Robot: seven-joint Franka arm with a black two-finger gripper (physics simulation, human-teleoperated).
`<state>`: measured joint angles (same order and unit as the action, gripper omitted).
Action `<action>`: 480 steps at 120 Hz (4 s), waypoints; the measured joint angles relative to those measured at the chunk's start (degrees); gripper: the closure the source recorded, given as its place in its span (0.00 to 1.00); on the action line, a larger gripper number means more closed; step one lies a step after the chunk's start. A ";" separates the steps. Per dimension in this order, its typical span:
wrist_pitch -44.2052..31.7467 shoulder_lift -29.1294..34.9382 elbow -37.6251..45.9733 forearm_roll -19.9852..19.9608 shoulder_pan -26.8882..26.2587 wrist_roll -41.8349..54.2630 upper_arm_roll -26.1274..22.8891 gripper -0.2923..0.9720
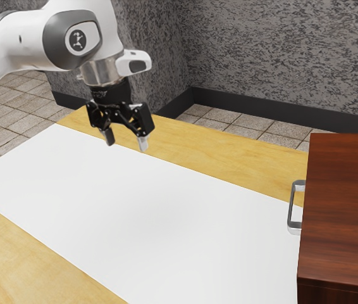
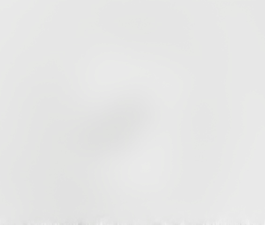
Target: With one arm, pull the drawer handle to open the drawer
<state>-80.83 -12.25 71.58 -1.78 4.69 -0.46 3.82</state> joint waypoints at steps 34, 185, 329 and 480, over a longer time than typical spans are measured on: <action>1.09 -0.10 -0.02 -0.44 -2.32 -0.29 2.98 0.23; -3.86 -5.39 -6.91 3.72 -10.05 -42.50 -21.14 0.23; -20.59 -0.45 10.86 -1.06 -8.35 -56.90 -20.87 0.23; -22.70 3.64 17.62 -1.85 -6.38 -57.77 -20.86 0.41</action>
<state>-103.53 -8.60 89.20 -3.62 -1.70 -58.24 -17.04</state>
